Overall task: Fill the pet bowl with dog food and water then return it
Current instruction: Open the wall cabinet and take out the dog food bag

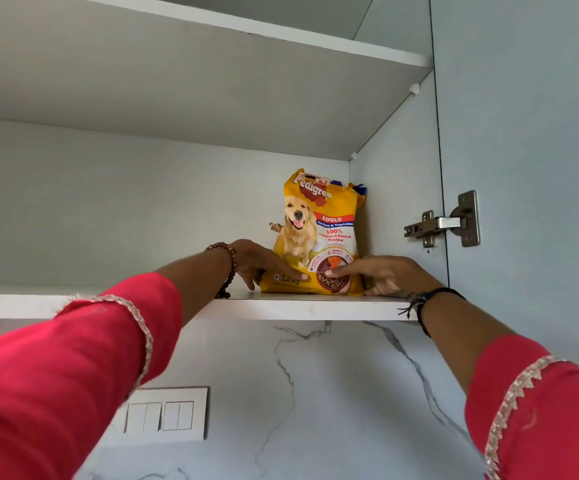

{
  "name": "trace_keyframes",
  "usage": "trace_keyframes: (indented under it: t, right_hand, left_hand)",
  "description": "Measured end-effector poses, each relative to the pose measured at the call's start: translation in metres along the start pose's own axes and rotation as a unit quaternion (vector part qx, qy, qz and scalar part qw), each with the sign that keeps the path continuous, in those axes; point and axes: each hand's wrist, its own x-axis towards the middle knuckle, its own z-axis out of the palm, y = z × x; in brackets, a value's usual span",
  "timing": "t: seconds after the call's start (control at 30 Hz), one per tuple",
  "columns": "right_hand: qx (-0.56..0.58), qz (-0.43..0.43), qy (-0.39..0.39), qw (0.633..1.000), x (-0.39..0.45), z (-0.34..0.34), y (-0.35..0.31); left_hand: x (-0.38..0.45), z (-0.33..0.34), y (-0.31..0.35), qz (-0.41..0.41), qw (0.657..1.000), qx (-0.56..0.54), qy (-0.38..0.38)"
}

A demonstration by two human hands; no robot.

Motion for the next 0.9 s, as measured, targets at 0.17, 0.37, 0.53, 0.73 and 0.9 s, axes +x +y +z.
trace_keyframes:
  t: [0.17,0.37,0.53,0.73,0.9]
  right_hand:
    - [-0.016,-0.01,0.0,1.0,-0.001,-0.002,0.004]
    - [-0.041,-0.035,0.015,0.998,-0.002,-0.003,0.006]
    - [-0.031,-0.049,0.001,0.998,-0.008,-0.002,0.008]
    - [-0.002,-0.047,-0.006,0.999,-0.017,-0.001,0.006]
    - [-0.012,-0.059,-0.019,0.998,-0.03,0.0,0.002]
  left_hand:
    - [0.004,0.001,-0.007,0.007,0.999,0.035,0.026]
    - [-0.006,0.0,-0.009,0.007,0.997,0.05,0.051]
    - [-0.02,0.002,-0.007,-0.006,0.998,0.051,0.036]
    - [-0.033,0.006,-0.006,-0.004,1.0,0.002,0.03]
    - [-0.052,0.01,-0.012,0.016,0.997,-0.025,0.068]
